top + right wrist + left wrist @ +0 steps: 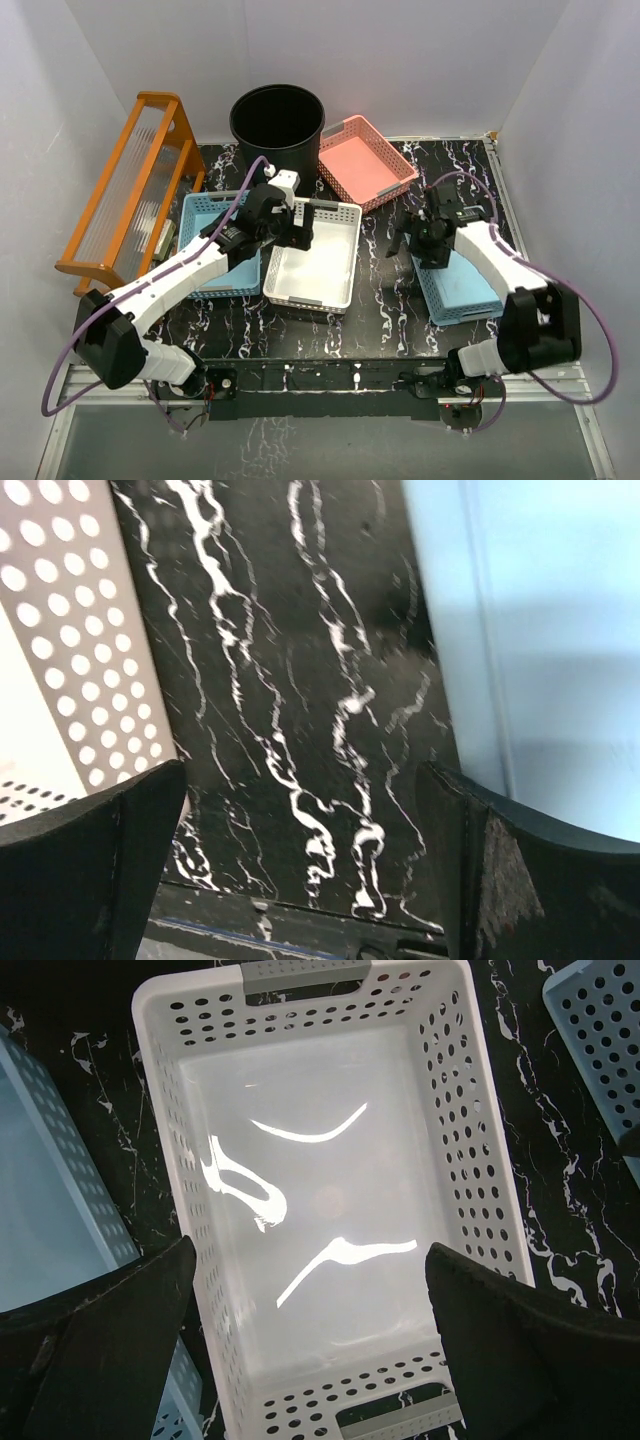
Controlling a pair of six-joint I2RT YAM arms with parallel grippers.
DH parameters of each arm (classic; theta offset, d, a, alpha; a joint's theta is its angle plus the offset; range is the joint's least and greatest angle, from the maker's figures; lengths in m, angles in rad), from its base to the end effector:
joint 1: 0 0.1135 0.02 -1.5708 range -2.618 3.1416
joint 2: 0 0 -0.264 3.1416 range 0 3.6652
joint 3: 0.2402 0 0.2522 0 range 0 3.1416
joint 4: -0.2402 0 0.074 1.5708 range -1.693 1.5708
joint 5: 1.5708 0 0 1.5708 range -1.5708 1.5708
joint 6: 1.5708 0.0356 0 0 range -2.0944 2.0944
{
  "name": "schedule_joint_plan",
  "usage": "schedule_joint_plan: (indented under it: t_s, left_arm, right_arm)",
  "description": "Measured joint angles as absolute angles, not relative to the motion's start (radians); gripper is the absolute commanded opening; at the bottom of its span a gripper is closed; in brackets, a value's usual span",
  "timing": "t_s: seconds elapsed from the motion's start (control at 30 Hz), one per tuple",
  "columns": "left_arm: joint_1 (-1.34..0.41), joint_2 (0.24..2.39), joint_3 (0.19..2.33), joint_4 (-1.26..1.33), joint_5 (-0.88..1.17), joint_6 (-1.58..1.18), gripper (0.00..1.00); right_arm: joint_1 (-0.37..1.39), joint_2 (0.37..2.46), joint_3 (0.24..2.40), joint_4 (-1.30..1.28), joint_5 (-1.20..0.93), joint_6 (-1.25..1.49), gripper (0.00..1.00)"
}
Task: Turn the large container upside down
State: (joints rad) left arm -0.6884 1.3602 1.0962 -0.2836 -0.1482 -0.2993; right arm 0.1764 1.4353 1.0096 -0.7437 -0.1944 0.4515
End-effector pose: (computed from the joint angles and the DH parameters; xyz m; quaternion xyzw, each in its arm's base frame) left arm 0.2429 -0.1930 0.3088 0.1326 0.8602 -0.1746 0.4605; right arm 0.2693 0.0550 0.2283 0.1146 0.9687 0.1517 0.1593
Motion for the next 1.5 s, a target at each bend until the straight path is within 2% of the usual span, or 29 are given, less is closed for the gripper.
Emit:
schedule_joint_plan:
  t_s: [0.17, 0.33, 0.5, 0.67, 0.97, 1.33, 1.5]
  left_arm:
    - [-0.688, 1.372, 1.096, -0.268, -0.13, -0.3, 0.99]
    - [-0.688, 1.406, 1.1, -0.26, -0.085, -0.302, 0.99]
    - [-0.702, 1.488, 1.192, -0.305, 0.011, -0.287, 0.99]
    - [-0.755, 1.527, 1.234, -0.316, 0.029, -0.288, 0.99]
    - [-0.778, 1.565, 1.256, -0.355, 0.066, -0.281, 0.99]
    - [-0.879, 1.738, 1.33, -0.377, -0.03, -0.396, 0.98]
    - [-0.919, 1.829, 1.379, -0.378, -0.101, -0.452, 0.89]
  right_arm:
    - [0.176, 1.299, 0.981, -0.825, -0.128, 0.469, 0.98]
    - [0.176, 1.29, 1.063, -0.794, -0.125, 0.471, 0.98]
    - [0.176, 1.39, 1.163, -0.691, -0.2, 0.483, 0.98]
    - [0.176, 1.498, 1.156, -0.588, -0.233, 0.507, 0.98]
    - [0.178, 1.597, 1.155, -0.656, -0.032, 0.497, 0.98]
    - [0.174, 1.321, 1.119, -0.7, -0.136, 0.522, 0.98]
    - [0.175, 1.158, 1.16, -0.667, -0.122, 0.545, 0.98]
